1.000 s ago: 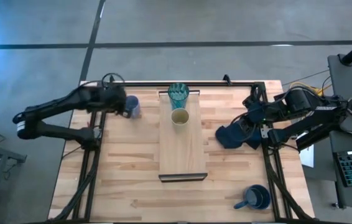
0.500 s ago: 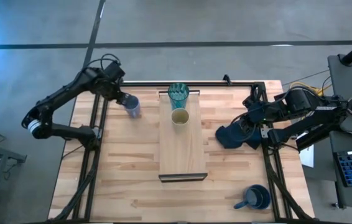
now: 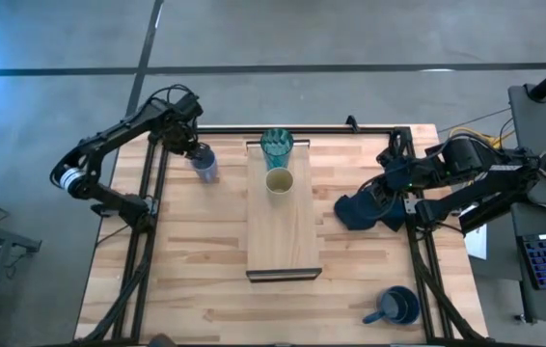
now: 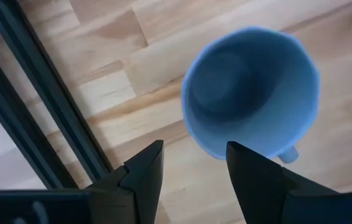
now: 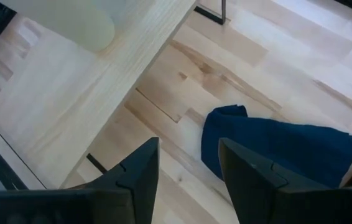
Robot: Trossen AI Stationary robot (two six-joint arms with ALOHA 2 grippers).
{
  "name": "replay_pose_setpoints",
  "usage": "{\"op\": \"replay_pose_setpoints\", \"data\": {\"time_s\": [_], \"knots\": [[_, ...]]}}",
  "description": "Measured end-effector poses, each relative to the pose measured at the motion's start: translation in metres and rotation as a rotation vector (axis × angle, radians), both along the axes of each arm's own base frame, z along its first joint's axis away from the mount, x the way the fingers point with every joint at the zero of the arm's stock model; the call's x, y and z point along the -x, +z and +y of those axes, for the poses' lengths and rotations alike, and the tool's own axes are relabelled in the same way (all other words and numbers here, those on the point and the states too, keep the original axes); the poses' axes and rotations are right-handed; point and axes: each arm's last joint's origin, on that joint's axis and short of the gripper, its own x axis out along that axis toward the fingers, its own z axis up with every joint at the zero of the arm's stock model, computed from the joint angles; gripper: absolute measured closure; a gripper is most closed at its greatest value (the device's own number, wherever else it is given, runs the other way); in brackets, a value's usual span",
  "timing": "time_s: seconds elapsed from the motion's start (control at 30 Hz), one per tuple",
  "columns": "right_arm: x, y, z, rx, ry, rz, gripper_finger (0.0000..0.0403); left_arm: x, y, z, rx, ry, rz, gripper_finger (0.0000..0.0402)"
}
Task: Stack small to large cups/mugs on shelf
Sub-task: Put the light blue mug on the shelf
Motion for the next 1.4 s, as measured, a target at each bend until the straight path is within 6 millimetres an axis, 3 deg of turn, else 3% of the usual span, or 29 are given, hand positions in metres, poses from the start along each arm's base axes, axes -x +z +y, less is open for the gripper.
{"op": "replay_pose_setpoints", "data": {"time_s": [0.7, 0.83, 1.07, 1.4], "knots": [[0.000, 0.000, -0.001, 0.032, -0.029, -0.011, 0.0243, -0.010, -0.036, 0.027, 0.083, -0.047, 0.054, 0.0241], [0.000, 0.000, -0.001, 0.032, -0.030, -0.010, 0.0243, -0.011, -0.036, 0.027, 0.078, -0.089, 0.055, 0.0274], [0.000, 0.000, -0.001, 0.039, -0.034, -0.011, 0.0243, -0.010, -0.031, 0.027, 0.038, -0.211, 0.049, 0.0388], [0.000, 0.000, -0.001, 0.029, -0.050, -0.015, 0.0243, -0.008, -0.028, 0.024, 0.023, -0.554, 0.103, 0.0400]]}}
